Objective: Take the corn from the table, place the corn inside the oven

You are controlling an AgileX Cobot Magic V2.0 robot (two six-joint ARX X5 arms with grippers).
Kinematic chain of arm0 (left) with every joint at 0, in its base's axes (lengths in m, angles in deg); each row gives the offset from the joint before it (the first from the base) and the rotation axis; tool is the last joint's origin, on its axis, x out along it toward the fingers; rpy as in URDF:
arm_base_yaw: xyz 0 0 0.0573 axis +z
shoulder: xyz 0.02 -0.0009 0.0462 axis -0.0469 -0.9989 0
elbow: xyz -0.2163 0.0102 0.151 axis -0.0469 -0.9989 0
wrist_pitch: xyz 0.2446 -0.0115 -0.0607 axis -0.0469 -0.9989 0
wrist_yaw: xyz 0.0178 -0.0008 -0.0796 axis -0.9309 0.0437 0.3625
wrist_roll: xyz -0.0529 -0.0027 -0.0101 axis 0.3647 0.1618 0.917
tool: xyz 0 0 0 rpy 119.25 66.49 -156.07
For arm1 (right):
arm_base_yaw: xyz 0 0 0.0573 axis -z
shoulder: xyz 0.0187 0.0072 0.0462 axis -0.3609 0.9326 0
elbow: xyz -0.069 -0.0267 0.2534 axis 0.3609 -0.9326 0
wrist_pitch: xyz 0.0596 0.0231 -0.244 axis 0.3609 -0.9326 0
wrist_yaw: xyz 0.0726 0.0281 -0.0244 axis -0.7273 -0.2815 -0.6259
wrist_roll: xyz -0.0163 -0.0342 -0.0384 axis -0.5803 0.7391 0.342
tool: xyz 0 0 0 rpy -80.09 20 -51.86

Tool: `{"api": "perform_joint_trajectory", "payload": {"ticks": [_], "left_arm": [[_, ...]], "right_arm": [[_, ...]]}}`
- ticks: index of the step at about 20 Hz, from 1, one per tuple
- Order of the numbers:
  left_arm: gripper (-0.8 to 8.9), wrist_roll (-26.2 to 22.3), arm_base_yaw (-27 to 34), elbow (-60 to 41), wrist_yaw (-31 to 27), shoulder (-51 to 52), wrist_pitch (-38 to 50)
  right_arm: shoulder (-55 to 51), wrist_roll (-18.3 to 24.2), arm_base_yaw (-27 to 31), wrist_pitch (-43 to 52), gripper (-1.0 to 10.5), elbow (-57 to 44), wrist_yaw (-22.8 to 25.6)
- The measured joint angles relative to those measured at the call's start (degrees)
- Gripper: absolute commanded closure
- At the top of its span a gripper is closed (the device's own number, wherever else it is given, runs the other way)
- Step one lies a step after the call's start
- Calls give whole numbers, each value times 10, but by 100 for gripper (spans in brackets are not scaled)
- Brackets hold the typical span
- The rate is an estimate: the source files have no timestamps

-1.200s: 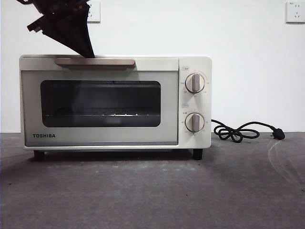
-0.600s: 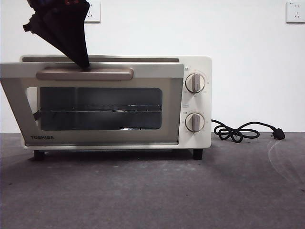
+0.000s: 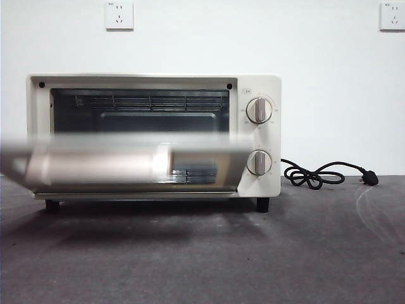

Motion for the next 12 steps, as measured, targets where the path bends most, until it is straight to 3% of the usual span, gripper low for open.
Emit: {"api": "perform_joint_trajectory", "payload": {"ticks": [12], "left_arm": [[819, 1, 0, 0, 0, 160, -59]], "right_arm": [[69, 87, 0, 145, 958, 0, -69]]}}
